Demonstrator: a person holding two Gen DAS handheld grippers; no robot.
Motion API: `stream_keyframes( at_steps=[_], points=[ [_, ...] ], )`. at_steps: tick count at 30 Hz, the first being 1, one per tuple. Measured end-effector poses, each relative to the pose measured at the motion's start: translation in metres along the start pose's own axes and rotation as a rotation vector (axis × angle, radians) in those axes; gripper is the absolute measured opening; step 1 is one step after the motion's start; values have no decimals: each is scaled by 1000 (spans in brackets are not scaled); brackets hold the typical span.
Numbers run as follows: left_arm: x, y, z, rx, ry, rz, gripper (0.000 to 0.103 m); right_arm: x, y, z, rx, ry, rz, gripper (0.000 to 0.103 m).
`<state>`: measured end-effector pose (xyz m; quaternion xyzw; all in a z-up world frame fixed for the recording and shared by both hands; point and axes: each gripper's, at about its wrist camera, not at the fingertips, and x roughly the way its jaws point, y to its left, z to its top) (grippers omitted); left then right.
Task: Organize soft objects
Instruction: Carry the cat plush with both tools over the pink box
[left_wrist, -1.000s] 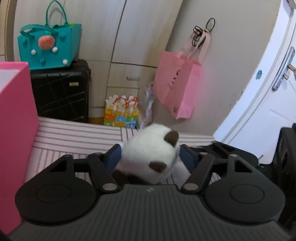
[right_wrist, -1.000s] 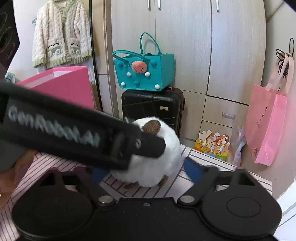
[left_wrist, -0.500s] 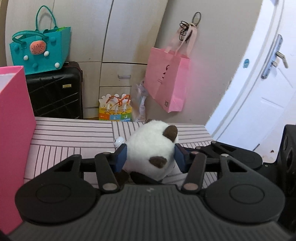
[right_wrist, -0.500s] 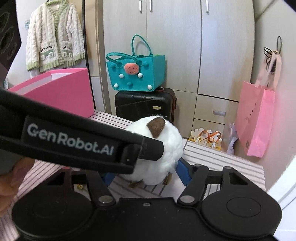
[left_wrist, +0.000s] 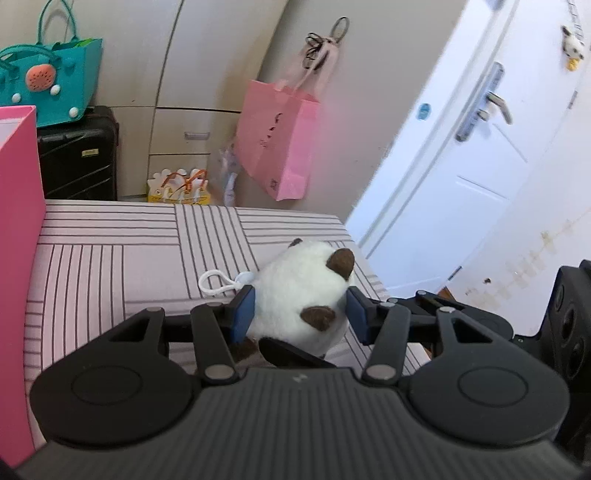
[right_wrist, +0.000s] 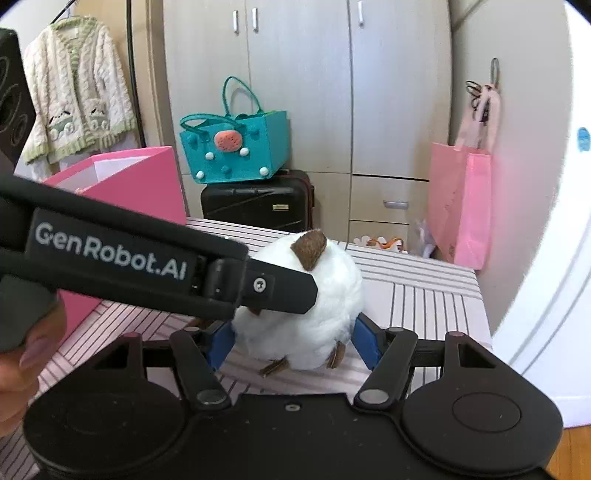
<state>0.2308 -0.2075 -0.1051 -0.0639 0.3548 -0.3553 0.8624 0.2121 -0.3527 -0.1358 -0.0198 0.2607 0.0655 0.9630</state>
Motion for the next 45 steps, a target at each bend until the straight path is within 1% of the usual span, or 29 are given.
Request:
stream_keyframes(
  at_steps=[4,8,11,13,16,19,24,32,36,39,42,45],
  points=[
    [-14,-10,-13,44,16,-14,52,-15,7,-8,75,23,-23,71],
    [-37,-17,-20,99,21,-31,51,-35,20,-21,119,-8,-30,71],
    [-53,-18,-27,109,28,-56,51,-50,32,-28,132,-14,-46,72],
    [-65,-18,-33,111,13,-59,51,-58,42,-32,134,-27,-60,72],
    [-80,-17,-41,111,-1,-62,51,-69,51,-38,184,-49,-35,72],
    [-94,-13,-49,103,-14,-73,51,-79,63,-44,176,-60,-28,72],
    [-126,-9,-63,87,-56,-87,51,-99,86,-45,100,-65,-28,72],
    [-177,-11,-82,107,-157,-35,51,-125,123,-42,27,-98,-1,72],
    [-200,-13,-88,142,-218,29,51,-131,138,-36,7,-123,36,72],
    [-217,-8,-88,138,-247,55,51,-133,150,-30,-17,-136,56,72],
    [-234,-4,-88,140,-297,86,51,-138,164,-24,-42,-165,78,72],
    [-245,1,-87,147,-335,143,51,-134,173,-18,-16,-199,129,72]
  ],
)
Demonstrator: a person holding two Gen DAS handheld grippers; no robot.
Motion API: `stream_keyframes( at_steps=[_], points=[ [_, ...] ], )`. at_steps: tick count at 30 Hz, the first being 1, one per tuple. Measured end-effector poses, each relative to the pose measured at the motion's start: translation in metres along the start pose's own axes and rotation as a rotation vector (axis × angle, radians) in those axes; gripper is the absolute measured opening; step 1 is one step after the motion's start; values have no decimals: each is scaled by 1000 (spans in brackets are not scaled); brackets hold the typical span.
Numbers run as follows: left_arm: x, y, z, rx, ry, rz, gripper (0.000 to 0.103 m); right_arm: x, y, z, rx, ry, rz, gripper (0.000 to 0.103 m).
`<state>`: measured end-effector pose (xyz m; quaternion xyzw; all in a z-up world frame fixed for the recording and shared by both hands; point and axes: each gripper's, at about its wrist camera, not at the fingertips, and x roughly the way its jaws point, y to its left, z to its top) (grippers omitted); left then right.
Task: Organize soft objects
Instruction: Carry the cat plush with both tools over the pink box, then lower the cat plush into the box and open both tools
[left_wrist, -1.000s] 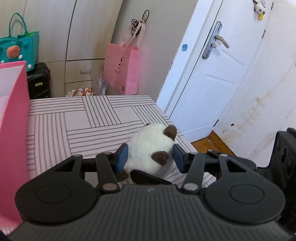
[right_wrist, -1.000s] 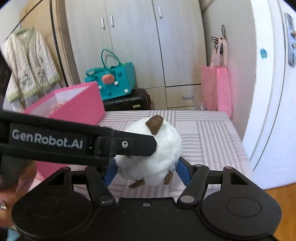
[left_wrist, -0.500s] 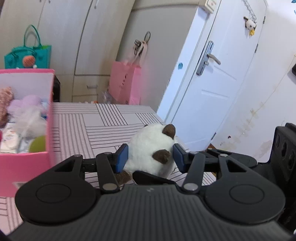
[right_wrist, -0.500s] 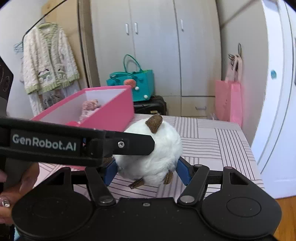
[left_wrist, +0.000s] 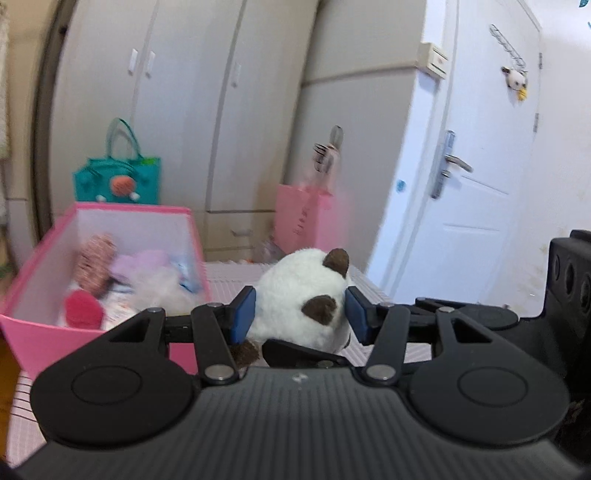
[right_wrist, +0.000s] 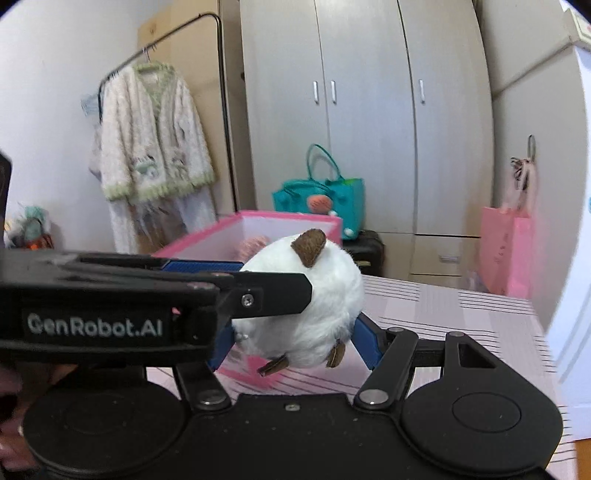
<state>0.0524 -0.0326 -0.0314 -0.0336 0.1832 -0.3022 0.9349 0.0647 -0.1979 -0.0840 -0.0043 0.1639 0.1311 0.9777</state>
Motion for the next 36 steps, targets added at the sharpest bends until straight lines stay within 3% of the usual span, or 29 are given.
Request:
stream_keyframes(
  at_steps=[6,13,18,24,30,36],
  points=[
    [-18,23,15,2,-41,73,51,18,20,17,16,-18,88,72],
    [-31,56,42,13,-124,101,51,36,39,58,-72,-32,175,72],
    [-16,92,63,-57,-127,123,51,67,40,84,-74,-43,229,72],
    [29,131,75,-111,-50,195,52,128,49,99,-110,38,205,72],
    [63,166,63,-193,64,175,51,178,30,93,-58,188,272,72],
    [76,173,44,-216,132,142,52,189,23,76,-62,280,277,72]
  ],
)
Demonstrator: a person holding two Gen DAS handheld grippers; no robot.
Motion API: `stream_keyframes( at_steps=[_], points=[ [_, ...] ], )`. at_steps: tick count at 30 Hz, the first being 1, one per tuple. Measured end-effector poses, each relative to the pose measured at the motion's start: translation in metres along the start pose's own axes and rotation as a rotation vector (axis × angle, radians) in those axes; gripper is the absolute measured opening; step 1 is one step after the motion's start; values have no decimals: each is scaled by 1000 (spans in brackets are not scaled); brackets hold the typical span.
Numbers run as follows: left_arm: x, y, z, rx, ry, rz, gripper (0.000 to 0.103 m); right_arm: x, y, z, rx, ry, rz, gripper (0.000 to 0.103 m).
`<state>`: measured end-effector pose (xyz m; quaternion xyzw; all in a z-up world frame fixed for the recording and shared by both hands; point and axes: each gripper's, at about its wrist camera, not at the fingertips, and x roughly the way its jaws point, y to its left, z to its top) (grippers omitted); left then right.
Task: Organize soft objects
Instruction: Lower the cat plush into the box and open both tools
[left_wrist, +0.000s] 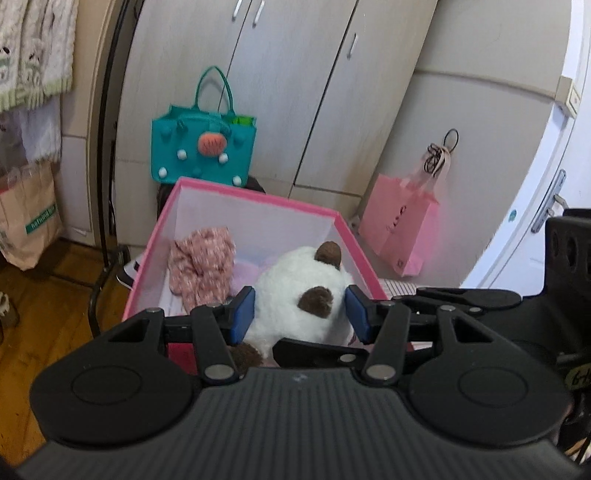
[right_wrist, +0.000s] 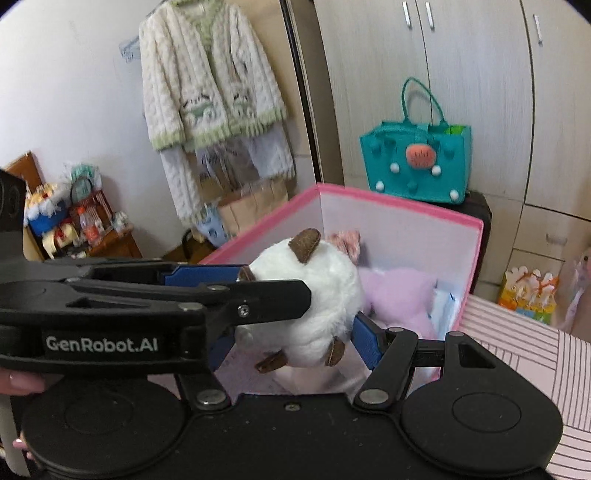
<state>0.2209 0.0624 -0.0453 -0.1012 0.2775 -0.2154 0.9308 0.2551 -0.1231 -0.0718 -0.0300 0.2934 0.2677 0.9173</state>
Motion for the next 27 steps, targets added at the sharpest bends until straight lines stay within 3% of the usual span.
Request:
stream_keyframes(
  at_steps=[9,19,27],
  points=[
    [8,2,-14,-33,52,-25,53,3,-4,-11,-7,86,-14,72],
    [-5,8,-16,-62,38,-4,52,-5,2,-14,-67,22,-50,72],
    [-33,-2,-23,-39,-10,6,54,-39,-11,-25,18,-53,-23,71]
  ],
)
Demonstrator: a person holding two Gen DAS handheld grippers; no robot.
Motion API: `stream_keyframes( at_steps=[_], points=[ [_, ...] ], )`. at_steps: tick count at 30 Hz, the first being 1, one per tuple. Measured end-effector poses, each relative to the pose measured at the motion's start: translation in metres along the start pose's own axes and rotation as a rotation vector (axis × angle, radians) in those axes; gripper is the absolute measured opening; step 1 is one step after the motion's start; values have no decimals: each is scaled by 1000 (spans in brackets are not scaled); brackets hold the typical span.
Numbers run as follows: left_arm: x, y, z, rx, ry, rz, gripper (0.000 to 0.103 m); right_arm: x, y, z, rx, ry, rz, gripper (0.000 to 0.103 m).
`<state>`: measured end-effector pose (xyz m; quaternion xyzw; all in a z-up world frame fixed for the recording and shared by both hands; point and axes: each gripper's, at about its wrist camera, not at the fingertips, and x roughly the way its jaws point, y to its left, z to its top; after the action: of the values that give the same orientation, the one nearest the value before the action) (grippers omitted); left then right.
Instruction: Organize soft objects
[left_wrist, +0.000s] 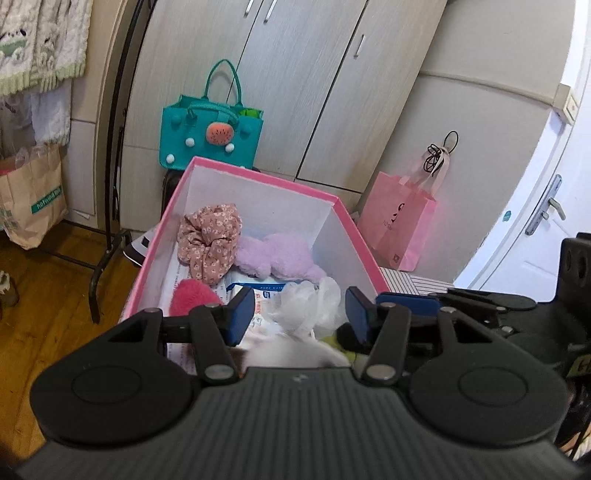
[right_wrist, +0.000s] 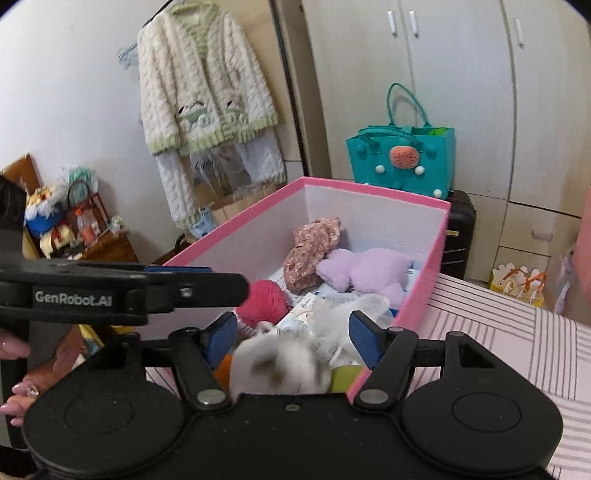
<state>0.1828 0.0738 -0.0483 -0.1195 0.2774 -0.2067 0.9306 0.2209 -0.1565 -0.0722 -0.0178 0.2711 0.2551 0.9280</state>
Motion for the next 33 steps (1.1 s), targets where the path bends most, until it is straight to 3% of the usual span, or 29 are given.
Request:
stream_keyframes(
  at_steps=[8,14,22,24,25,33],
  points=[
    [-41,-16,-7,47,-61,40,55,-59,10,-29,27,-127,-23,71],
    [-67,-40,-11,93,-103,43,62,-98,19,-34,21,-201,-76,71],
    [-91,-64,-18,128,-133,57,63,-141,40,-40,-28,-276,-122,71],
    [-98,-71,-20,150,-148,58,68,-154,49,-46,-63,-310,-127,71],
    [-103,-74,-22,158,-155,54,75,-161,54,-49,-71,-319,-129,71],
    [-127,-95,-37,192,-203,64,81,-194,67,-65,-41,-340,-215,88]
  ],
)
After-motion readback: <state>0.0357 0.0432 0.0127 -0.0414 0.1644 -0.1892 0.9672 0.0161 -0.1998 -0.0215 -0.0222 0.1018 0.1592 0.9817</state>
